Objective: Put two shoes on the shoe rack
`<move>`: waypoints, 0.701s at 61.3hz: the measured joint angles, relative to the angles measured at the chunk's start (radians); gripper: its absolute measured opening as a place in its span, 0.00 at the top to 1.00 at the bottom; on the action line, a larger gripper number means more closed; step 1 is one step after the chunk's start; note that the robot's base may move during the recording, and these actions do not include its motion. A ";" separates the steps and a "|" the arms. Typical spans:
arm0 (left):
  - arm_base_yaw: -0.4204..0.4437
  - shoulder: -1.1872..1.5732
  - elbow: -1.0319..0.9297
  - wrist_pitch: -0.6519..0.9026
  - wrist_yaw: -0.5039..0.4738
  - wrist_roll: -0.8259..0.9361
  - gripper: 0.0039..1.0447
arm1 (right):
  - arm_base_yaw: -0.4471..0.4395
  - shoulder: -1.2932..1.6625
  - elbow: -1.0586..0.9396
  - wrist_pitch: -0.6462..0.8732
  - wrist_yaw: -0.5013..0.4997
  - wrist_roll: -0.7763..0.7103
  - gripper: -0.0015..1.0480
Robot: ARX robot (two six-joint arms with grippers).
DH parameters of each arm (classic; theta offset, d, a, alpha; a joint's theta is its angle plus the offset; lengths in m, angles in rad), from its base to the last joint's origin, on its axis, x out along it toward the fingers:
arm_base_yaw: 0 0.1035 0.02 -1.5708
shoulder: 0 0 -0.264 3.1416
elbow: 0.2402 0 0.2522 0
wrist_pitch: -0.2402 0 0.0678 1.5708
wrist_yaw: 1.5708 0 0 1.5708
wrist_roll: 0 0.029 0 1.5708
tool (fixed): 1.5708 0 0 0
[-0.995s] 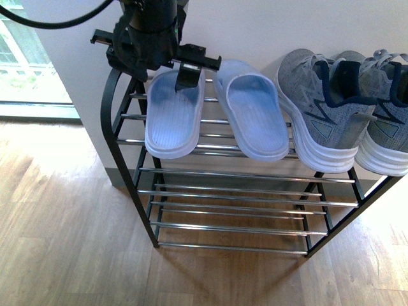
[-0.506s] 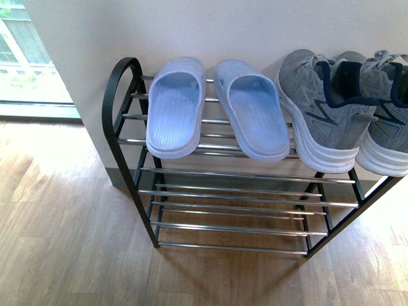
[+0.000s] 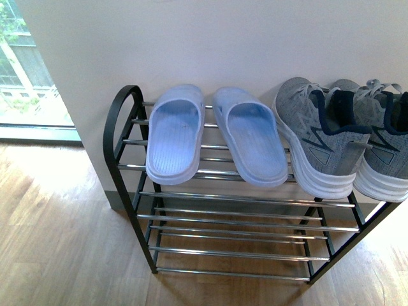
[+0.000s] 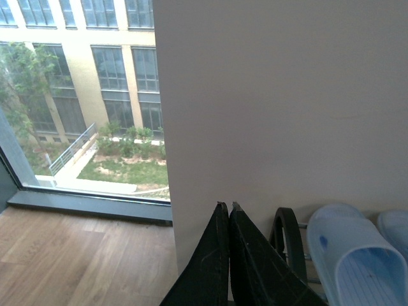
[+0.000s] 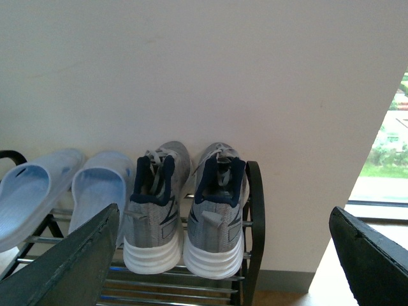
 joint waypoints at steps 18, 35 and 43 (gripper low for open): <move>0.048 -0.182 -0.157 -0.023 0.046 0.000 0.99 | 0.000 0.000 0.000 0.000 0.000 0.000 0.09; 0.131 -0.357 -0.245 -0.113 0.122 0.002 0.99 | 0.000 0.000 0.000 0.000 0.000 0.000 0.09; 0.131 -0.393 -0.294 -0.086 0.129 0.002 0.99 | 0.000 0.000 0.000 0.000 0.000 0.000 0.09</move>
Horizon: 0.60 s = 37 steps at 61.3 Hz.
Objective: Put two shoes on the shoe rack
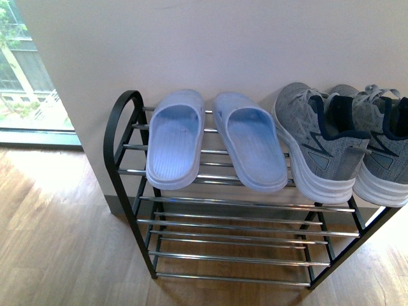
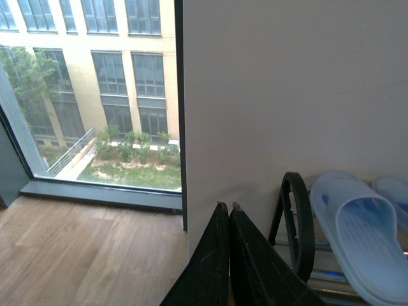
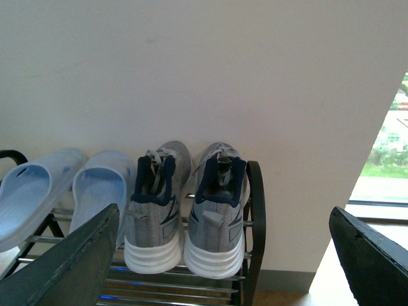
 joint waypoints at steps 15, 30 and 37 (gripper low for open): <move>0.000 -0.160 -0.039 -0.135 0.000 0.000 0.99 | 0.000 0.000 0.000 0.000 0.000 0.000 0.09; 0.000 -0.321 -0.042 -0.281 0.000 0.000 0.99 | 0.000 0.000 0.000 0.000 0.000 0.000 0.09; 0.000 -0.389 -0.042 -0.343 0.000 0.000 0.99 | 0.000 0.000 0.000 0.000 0.000 0.000 0.09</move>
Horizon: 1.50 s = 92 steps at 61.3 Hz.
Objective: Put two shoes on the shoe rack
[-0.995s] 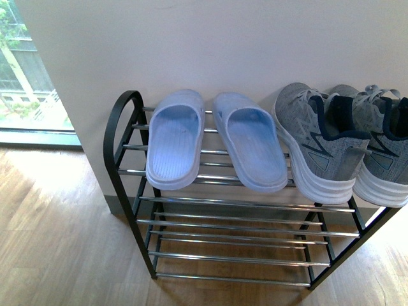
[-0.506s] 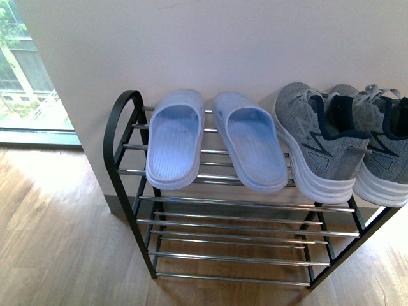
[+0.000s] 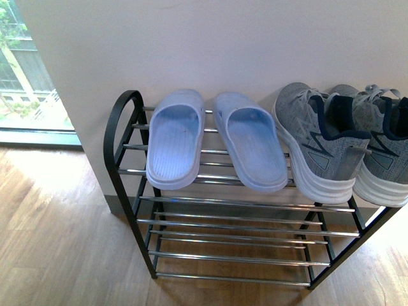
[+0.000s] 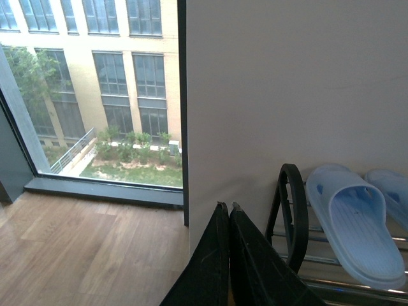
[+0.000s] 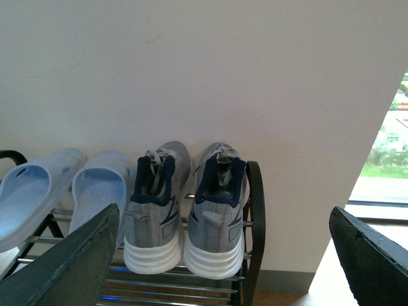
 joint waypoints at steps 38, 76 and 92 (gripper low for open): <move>0.000 -0.262 0.000 -0.256 0.000 0.000 0.99 | 0.000 0.000 0.000 0.000 0.000 0.000 0.09; 0.000 -0.491 0.000 -0.501 0.000 0.000 0.99 | 0.000 0.000 0.000 0.000 0.000 0.000 0.09; 0.000 -0.491 0.000 -0.501 0.000 0.000 0.77 | 0.000 0.000 0.000 0.000 0.000 0.000 0.09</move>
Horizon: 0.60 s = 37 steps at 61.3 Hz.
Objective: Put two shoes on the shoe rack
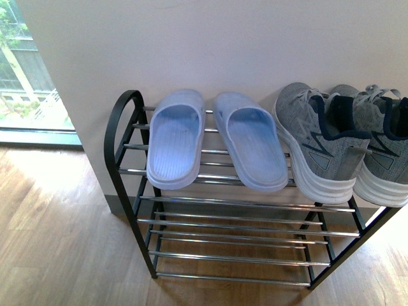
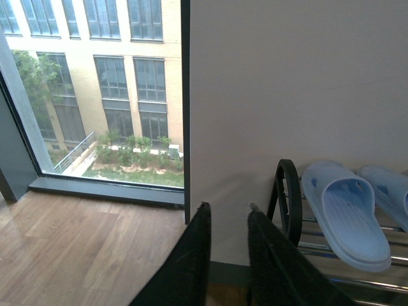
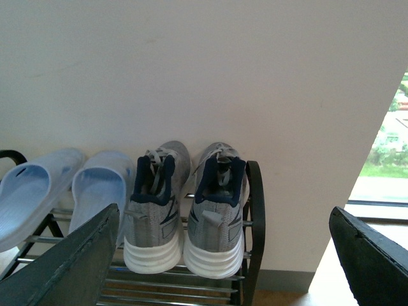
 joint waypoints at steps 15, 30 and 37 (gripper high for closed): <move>0.000 0.000 0.000 0.000 0.000 0.000 0.37 | 0.000 0.000 0.000 0.000 0.000 0.000 0.09; 0.000 0.000 0.000 0.000 0.000 0.002 0.09 | 0.000 0.000 0.000 0.000 0.000 0.000 0.09; 0.000 0.000 0.000 0.000 0.000 0.002 0.09 | 0.000 0.000 0.000 0.000 0.000 0.000 0.09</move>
